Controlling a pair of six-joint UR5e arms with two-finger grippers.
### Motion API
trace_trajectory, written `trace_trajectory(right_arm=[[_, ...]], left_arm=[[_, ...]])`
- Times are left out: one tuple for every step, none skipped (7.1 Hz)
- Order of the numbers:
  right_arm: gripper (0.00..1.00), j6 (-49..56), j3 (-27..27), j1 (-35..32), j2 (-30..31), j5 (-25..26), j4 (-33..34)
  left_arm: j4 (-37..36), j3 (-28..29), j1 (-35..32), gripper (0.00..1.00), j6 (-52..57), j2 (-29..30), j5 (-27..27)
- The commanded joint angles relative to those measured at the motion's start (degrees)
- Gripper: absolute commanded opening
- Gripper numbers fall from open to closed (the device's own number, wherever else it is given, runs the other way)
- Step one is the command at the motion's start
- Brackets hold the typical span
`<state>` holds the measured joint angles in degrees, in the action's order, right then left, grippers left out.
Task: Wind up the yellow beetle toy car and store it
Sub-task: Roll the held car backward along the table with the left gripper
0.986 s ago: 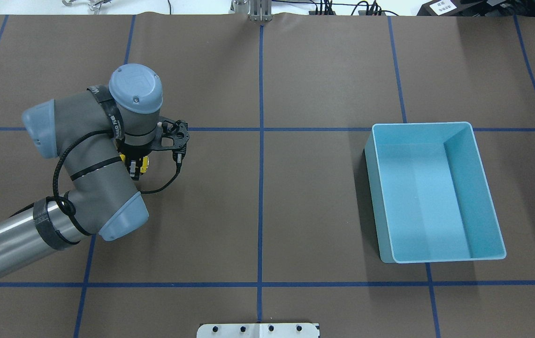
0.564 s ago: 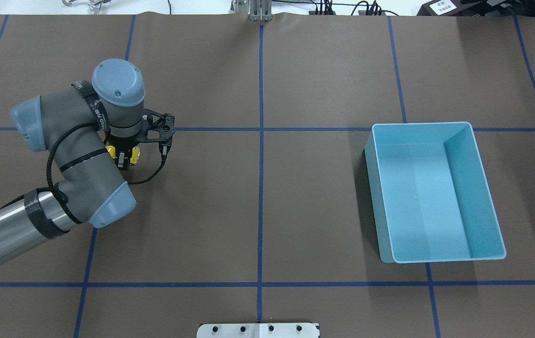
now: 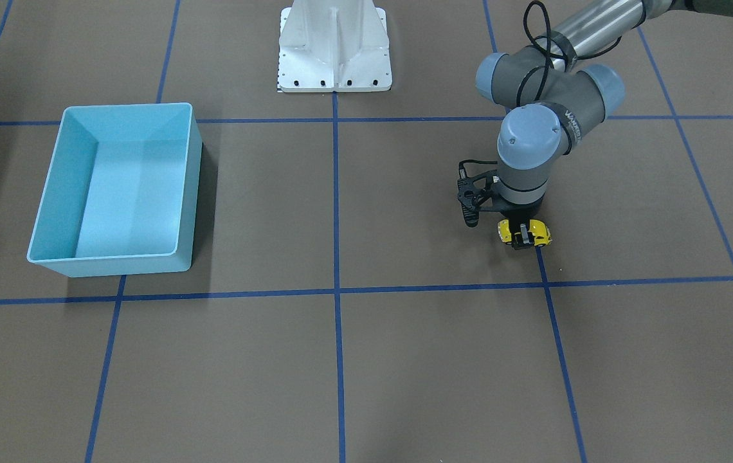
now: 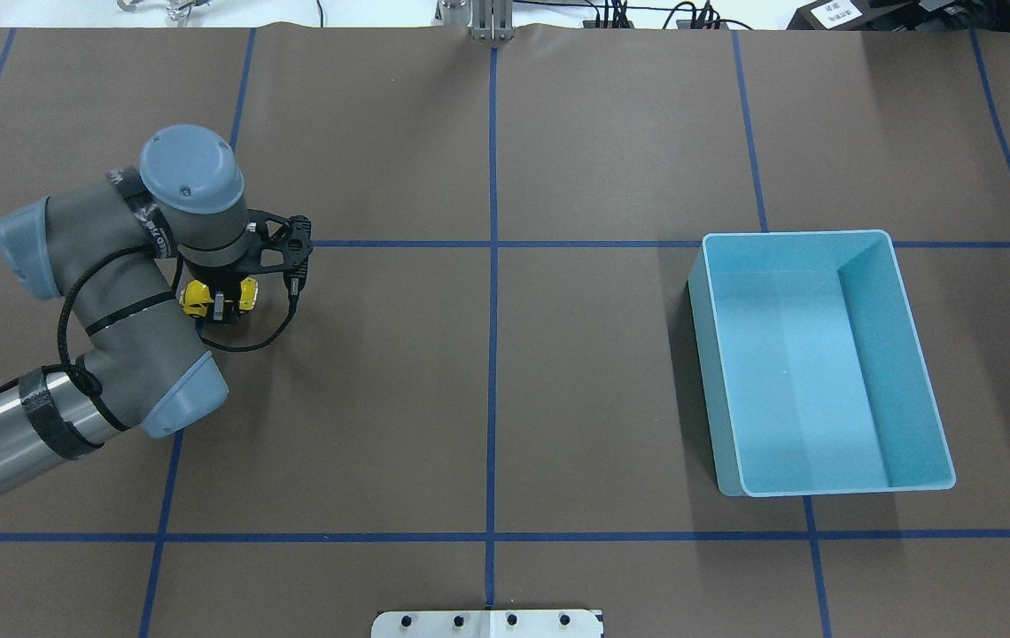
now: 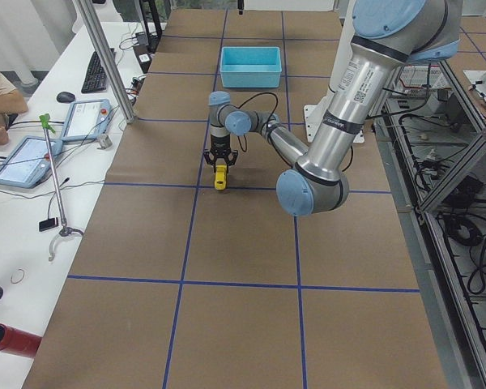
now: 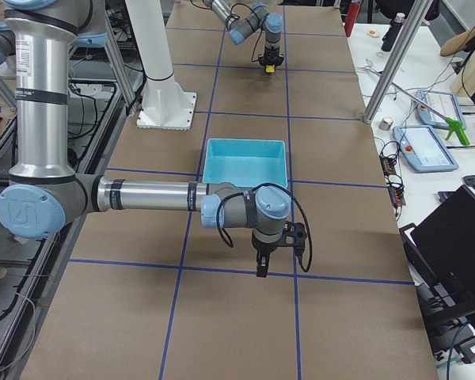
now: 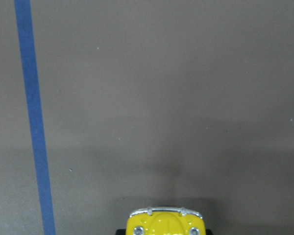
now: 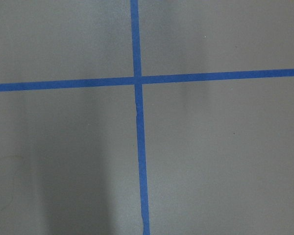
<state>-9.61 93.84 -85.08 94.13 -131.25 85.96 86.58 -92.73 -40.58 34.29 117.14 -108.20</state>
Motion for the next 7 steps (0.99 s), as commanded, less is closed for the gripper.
trace_trajectory(right_arm=[[1.00,0.0,-0.2,0.0,0.0,-0.3,0.0],[1.00,0.0,-0.2,0.0,0.0,-0.3,0.0],[1.00,0.0,-0.2,0.0,0.0,-0.3,0.0],[1.00,-0.1,-0.2,0.0,0.0,-0.1,0.0],[1.00,-0.1,0.0,0.0,0.0,-0.5,0.0],[1.00,0.0,-0.1,0.0,0.0,-0.5,0.0],[1.00,-0.1,-0.2,0.0,0.0,-0.5,0.0]], left_arm=[[4.0,-0.2,0.1,0.06,0.2,-2.2,-1.7],[4.1,-0.2,0.0,0.06,0.2,-2.3,-1.7],[4.1,-0.3,0.0,0.06,0.2,-2.4,-1.7],[4.2,-0.3,-0.1,0.06,0.2,-2.5,-1.8],[5.1,-0.4,-0.5,0.06,0.3,-3.1,-1.9],[7.1,-0.4,-0.6,0.06,0.2,-4.5,-3.0],[9.1,-0.5,-0.9,0.06,0.2,-5.9,-3.1]])
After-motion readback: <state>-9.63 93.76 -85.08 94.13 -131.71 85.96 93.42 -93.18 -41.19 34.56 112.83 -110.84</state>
